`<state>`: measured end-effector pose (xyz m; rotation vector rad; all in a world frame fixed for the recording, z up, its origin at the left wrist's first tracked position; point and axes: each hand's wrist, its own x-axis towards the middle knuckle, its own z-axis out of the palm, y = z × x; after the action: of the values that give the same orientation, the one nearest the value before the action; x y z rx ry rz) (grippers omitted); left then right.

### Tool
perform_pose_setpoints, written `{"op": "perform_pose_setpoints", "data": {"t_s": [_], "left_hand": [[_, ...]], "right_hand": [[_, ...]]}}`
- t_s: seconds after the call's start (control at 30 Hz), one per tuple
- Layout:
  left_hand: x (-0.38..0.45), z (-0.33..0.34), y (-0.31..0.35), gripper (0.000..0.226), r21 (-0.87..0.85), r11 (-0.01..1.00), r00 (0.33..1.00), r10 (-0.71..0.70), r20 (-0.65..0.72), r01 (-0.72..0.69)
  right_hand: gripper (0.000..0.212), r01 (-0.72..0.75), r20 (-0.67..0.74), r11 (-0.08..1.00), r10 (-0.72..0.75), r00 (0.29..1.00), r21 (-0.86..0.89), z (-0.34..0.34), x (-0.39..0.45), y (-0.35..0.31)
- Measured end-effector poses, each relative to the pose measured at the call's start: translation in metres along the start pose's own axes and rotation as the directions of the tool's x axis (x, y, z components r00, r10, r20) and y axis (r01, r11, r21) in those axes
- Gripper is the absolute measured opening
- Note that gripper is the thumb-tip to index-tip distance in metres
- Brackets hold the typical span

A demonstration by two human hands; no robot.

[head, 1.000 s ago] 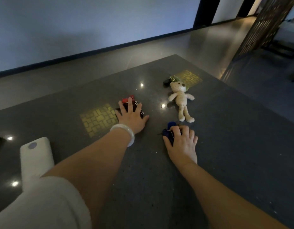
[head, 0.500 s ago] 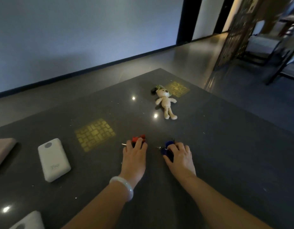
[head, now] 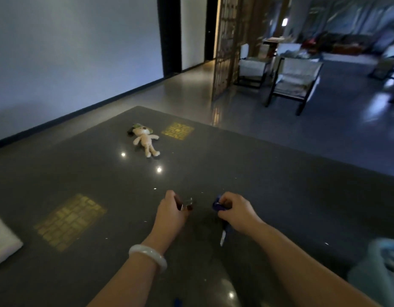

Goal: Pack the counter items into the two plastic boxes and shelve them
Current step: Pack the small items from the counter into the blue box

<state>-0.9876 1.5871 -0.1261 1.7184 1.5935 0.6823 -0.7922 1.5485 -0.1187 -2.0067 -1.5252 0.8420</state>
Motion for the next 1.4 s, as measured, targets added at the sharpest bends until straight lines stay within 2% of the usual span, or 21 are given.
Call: {"op": "perform_pose_setpoints", "data": {"t_s": [0.13, 0.23, 0.37, 0.5, 0.57, 0.73, 0.9, 1.0, 1.1, 1.23, 1.3, 1.4], "left_hand": [[-0.044, 0.031, 0.066, 0.032, -0.296, 0.952, 0.997, 0.073, -0.026, -0.077], [-0.092, 0.055, 0.116, 0.035, -0.517, 0.847, 0.985, 0.17, 0.04, -0.125], [-0.158, 0.091, 0.168, 0.038, -0.603, 0.777, 0.949, 0.301, 0.099, -0.183], [-0.215, 0.119, 0.21, 0.021, -0.734, 0.655, 0.906, 0.401, 0.139, -0.177], [-0.236, 0.126, 0.223, 0.017, -0.741, 0.643, 0.865, 0.469, 0.179, -0.195], [-0.275, 0.15, 0.233, 0.028, -0.731, 0.682, 0.773, 0.477, 0.419, -0.025], [-0.293, 0.164, 0.219, 0.025, -0.688, 0.723, 0.729, 0.503, 0.464, -0.062], [-0.294, 0.168, 0.206, 0.017, -0.647, 0.761, 0.727, 0.471, 0.5, -0.049], [-0.301, 0.173, 0.196, 0.025, -0.629, 0.777, 0.692, 0.44, 0.572, 0.025], [-0.308, 0.177, 0.188, 0.017, -0.6, 0.797, 0.6, 0.45, 0.662, 0.064], [-0.307, 0.179, 0.188, 0.022, -0.569, 0.821, 0.594, 0.43, 0.679, 0.056], [-0.305, 0.181, 0.191, 0.024, -0.587, 0.808, 0.602, 0.446, 0.662, 0.046]], "right_hand": [[0.016, 0.022, -0.095, 0.992, -0.01, 0.995, 0.124, -0.078, -0.056, 0.024], [0.017, 0.05, -0.164, 0.974, -0.014, 0.986, 0.219, -0.131, -0.112, 0.048], [0.019, 0.102, -0.29, 0.966, -0.03, 0.957, 0.236, -0.192, -0.188, 0.081], [0.018, 0.099, -0.323, 0.977, -0.034, 0.946, 0.187, -0.238, -0.254, 0.116], [0.02, 0.102, -0.286, 0.976, -0.043, 0.957, 0.194, -0.253, -0.28, 0.133], [0.022, 0.058, -0.226, 0.969, -0.002, 0.974, 0.241, -0.261, -0.322, 0.167], [0.018, 0.008, -0.177, 0.968, 0.038, 0.983, 0.25, -0.25, -0.343, 0.185], [0.016, -0.044, -0.13, 0.965, 0.08, 0.988, 0.26, -0.247, -0.354, 0.187], [0.014, -0.076, -0.127, 0.985, 0.096, 0.987, 0.153, -0.247, -0.363, 0.182], [0.014, -0.214, -0.123, 0.976, 0.207, 0.971, -0.047, -0.241, -0.363, 0.181], [0.014, -0.298, -0.078, 0.944, 0.289, 0.954, -0.144, -0.229, -0.358, 0.187], [0.018, -0.359, -0.059, 0.923, 0.354, 0.933, -0.14, -0.211, -0.354, 0.2]]}}
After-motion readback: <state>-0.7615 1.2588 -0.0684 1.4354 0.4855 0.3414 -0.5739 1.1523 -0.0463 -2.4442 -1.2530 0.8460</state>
